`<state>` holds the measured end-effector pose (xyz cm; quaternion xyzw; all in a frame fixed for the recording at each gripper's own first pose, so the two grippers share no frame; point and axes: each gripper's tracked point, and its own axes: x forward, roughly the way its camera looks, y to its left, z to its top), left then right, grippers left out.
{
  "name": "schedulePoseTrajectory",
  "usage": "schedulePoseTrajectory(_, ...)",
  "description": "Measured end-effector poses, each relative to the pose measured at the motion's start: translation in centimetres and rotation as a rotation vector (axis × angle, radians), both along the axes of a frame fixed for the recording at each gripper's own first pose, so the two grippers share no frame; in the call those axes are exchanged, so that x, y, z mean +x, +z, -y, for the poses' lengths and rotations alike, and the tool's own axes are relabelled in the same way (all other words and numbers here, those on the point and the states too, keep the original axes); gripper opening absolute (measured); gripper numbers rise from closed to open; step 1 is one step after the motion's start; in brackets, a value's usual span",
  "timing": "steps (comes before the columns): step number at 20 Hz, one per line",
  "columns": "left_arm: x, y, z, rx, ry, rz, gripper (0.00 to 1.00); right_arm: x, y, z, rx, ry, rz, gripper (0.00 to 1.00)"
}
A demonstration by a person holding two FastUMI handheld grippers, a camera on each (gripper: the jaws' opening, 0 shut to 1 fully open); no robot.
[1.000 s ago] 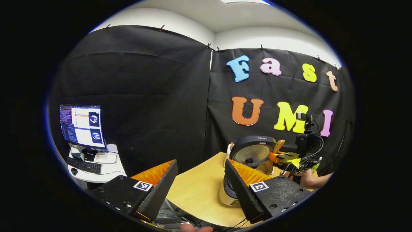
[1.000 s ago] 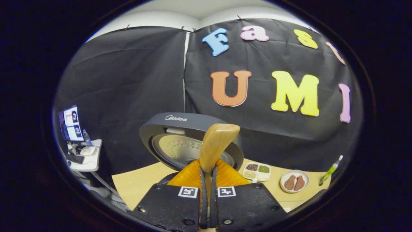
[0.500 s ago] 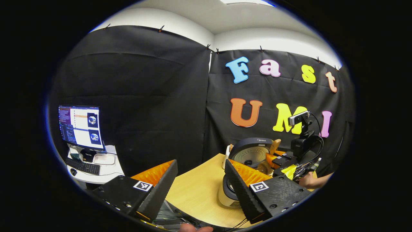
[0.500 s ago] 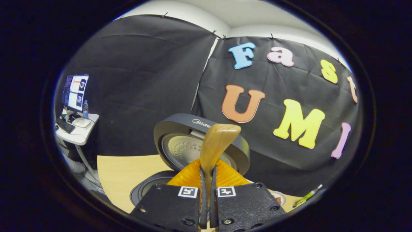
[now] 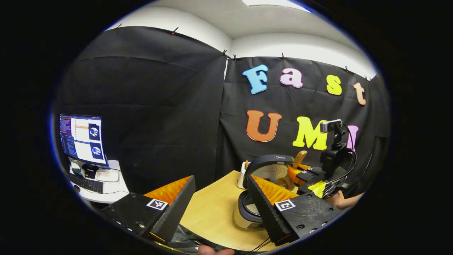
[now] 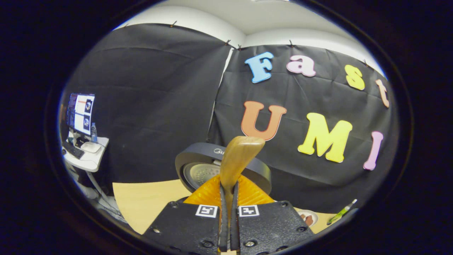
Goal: Close the left gripper, press the button to open the rice cooker; take a wooden spoon from the chopstick holder with the right hand, scoop a spoonful of rice and pour it into the rice cooker, then put the wooden spoon back into the chopstick holder.
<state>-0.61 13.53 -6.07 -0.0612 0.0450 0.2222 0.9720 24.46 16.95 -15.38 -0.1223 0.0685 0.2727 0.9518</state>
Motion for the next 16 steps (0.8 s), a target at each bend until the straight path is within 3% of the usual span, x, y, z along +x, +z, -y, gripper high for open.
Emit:
schedulePoseTrajectory(3, 1.0, 0.1, 0.4, -0.002, -0.038, 0.002, 0.95, -1.1, 1.8, 1.6, 0.100, -0.032, -0.065, 0.08)
schedulePoseTrajectory(9, 4.7, 0.0, 3.3, -0.017, -0.152, 0.001, 0.94, -4.5, 8.7, 7.1, 0.258, -0.091, -0.057, 0.08)
schedulePoseTrajectory(13, 7.4, 0.1, 6.1, -0.027, -0.233, 0.006, 0.94, -5.8, 12.7, 13.7, 0.356, -0.184, -0.023, 0.08)
schedulePoseTrajectory(16, 9.0, 0.6, 8.6, -0.027, -0.282, 0.019, 0.95, -5.3, 13.8, 21.3, 0.374, -0.314, 0.013, 0.08)
